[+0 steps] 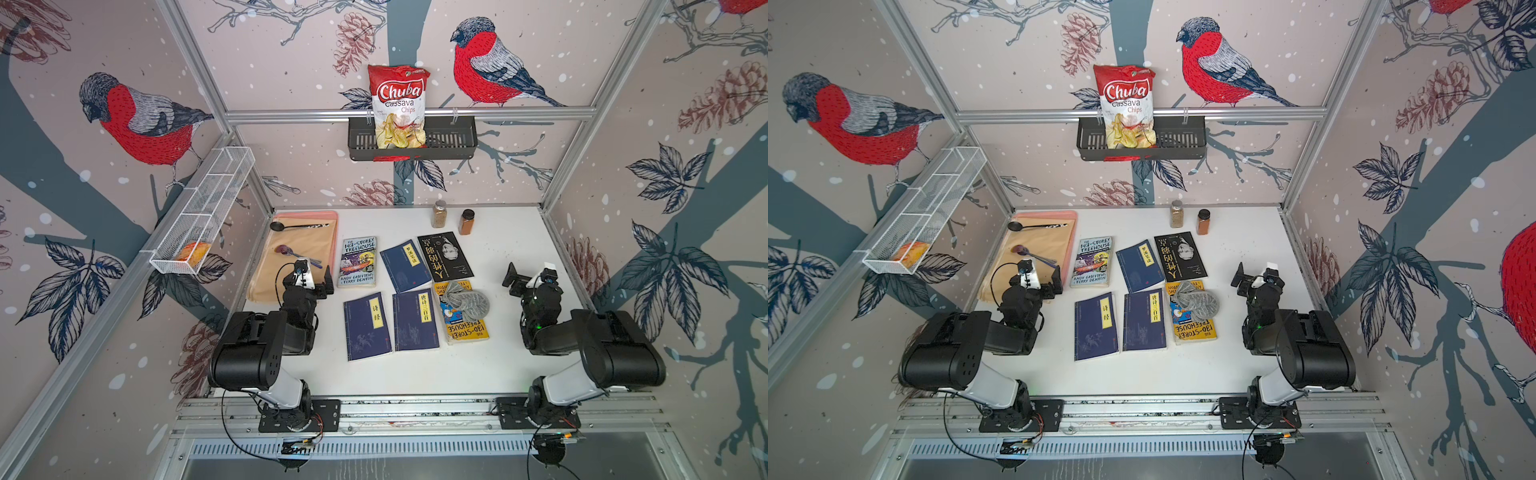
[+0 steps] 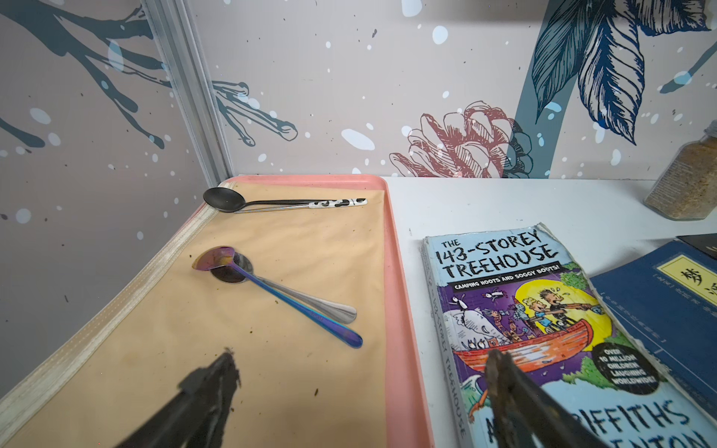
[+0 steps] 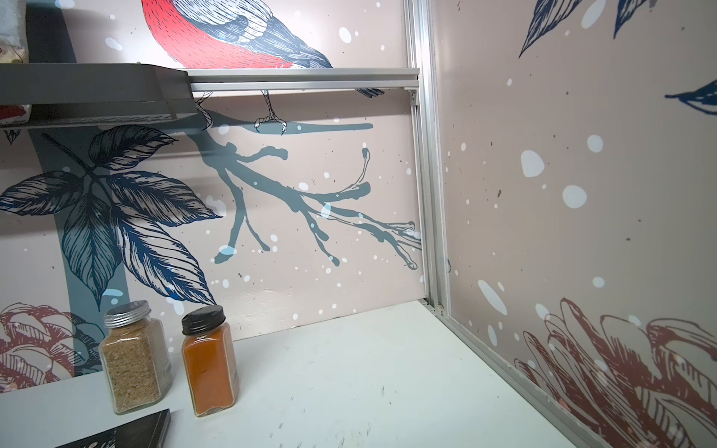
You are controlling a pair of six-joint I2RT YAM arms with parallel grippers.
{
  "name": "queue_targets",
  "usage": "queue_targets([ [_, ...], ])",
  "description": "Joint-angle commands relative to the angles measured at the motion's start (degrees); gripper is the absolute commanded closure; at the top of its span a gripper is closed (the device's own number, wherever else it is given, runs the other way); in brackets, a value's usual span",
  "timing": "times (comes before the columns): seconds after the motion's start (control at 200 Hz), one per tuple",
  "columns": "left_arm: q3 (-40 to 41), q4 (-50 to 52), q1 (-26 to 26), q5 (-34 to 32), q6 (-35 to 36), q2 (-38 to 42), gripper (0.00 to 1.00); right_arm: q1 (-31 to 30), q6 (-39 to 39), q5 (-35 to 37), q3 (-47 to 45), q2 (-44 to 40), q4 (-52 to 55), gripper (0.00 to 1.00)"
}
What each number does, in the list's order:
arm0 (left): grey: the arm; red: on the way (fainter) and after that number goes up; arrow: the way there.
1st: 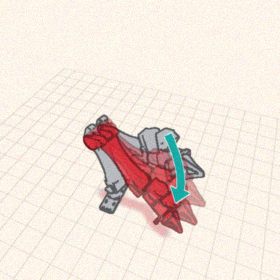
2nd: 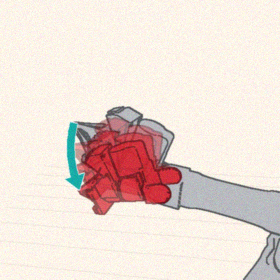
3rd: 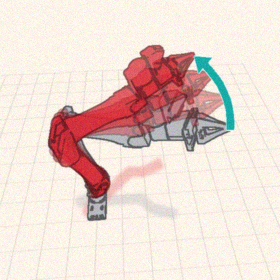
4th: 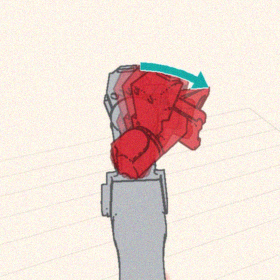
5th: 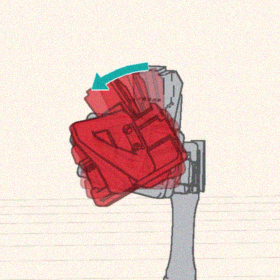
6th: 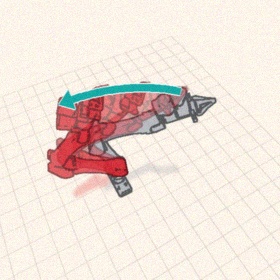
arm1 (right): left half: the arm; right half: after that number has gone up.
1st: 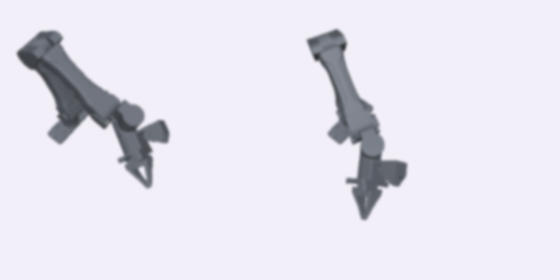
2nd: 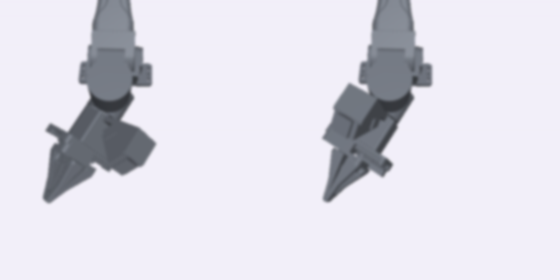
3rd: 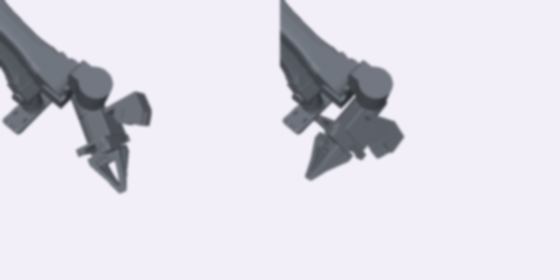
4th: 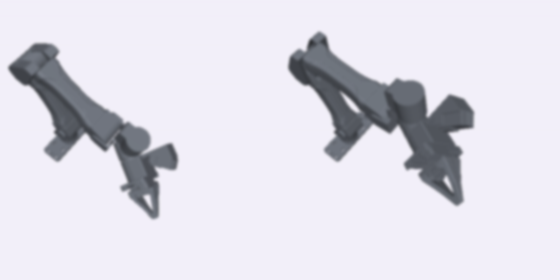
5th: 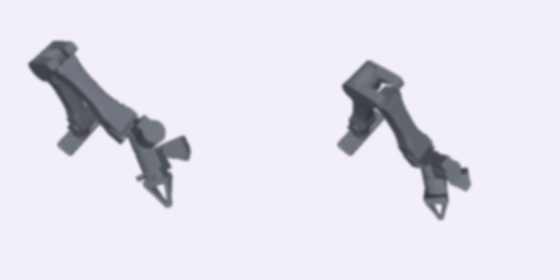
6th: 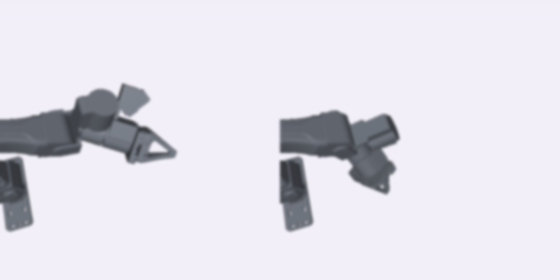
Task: Wipe the cover of the book
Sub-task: Pick up the cleaning item from the book.
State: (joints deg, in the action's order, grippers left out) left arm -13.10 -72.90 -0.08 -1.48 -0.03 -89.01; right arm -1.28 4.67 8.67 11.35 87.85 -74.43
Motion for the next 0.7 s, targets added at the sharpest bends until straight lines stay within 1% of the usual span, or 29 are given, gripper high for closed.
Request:
queue_targets([
  [0.0, -0.33, -1.79, 0.17, 0.35, 0.04, 0.06, 0.04, -1.31, -1.72, 2.79, 1.92, -2.12, 3.83, 0.00],
  [0.11, -1.44, 2.15, 0.42, -2.23, -0.87, 2.23, 0.04, -3.16, -2.41, 7.30, 5.59, -5.83, 12.86, 0.00],
  [0.18, -1.46, 4.67, 0.30, -4.14, -1.51, 5.10, 0.04, -6.62, -4.69, 12.37, 8.06, -7.37, 17.42, 0.00],
  [0.26, -2.41, 10.86, -0.02, -5.79, -1.70, 9.83, 0.04, -11.74, -6.55, 18.24, 11.24, -8.13, 22.45, 0.00],
  [0.355, -4.68, 18.51, -2.04, -8.99, -0.64, 15.31, 0.03, -15.67, -4.95, 18.89, 17.54, -8.77, 33.69, 0.00],
  [0.435, -7.76, 25.30, -5.26, -12.49, -0.77, 18.63, 0.03, -18.32, -0.43, 21.09, 25.68, -7.76, 48.64, 0.00],
  [0.5, -12.01, 35.69, -9.61, -15.62, -2.42, 21.20, 0.04, -20.23, 6.58, 23.87, 32.90, -6.55, 62.83, 0.00],
  [0.545, -14.20, 41.22, -13.68, -18.36, -3.07, 22.22, 0.04, -20.98, 11.06, 22.97, 36.68, -6.16, 70.77, 0.00],
  [0.6, -15.29, 45.59, -18.40, -21.46, -4.52, 22.86, 0.03, -22.19, 13.94, 21.52, 39.79, -6.07, 77.59, 0.00],
  [0.64, -15.76, 49.07, -20.71, -21.30, -6.81, 23.30, 0.04, -23.27, 15.32, 21.16, 41.37, -6.11, 81.50, 0.00],
  [0.69, -15.58, 52.20, -22.85, -18.75, -9.74, 23.90, 0.04, -24.75, 16.21, 20.47, 42.89, -6.28, 85.22, 0.00],
])
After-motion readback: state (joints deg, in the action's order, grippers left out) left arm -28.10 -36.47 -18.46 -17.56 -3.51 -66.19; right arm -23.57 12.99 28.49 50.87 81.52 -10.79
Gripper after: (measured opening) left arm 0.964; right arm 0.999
